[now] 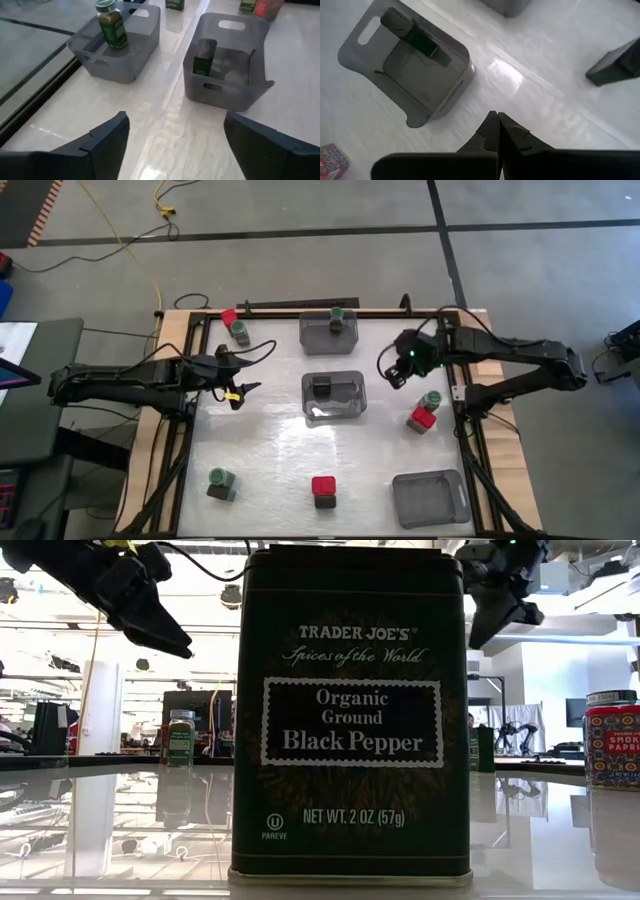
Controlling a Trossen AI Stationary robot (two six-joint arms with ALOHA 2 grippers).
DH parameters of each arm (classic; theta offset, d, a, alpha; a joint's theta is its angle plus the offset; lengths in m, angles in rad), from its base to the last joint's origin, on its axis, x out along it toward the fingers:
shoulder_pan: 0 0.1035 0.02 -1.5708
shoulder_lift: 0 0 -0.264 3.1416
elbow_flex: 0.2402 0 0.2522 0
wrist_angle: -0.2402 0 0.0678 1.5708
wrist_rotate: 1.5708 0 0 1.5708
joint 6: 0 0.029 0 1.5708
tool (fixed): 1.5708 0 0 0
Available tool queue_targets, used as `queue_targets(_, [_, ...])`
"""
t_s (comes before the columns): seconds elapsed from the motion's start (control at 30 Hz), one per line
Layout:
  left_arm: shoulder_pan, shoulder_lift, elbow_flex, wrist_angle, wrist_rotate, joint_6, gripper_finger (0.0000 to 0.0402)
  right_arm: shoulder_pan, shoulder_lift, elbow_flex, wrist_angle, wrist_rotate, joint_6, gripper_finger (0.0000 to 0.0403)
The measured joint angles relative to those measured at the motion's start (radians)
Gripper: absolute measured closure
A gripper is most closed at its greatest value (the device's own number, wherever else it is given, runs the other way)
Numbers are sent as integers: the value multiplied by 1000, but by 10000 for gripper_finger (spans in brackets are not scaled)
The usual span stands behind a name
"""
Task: Sort spices by type
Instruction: Put the green seasoning bottle into the top black bin
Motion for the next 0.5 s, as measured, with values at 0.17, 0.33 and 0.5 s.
queue_targets(0.17, [0, 15, 0, 3, -7, -5, 36, 82, -12, -29, 1, 53, 86, 381])
queue_targets(0.33, [0, 15, 0, 5, -7, -28, 27, 136, -17, -29, 1, 77, 89, 380])
queue_targets(0.5, [0, 16, 0, 1, -7, -34, 26, 147, 0, -29, 8, 77, 89, 373])
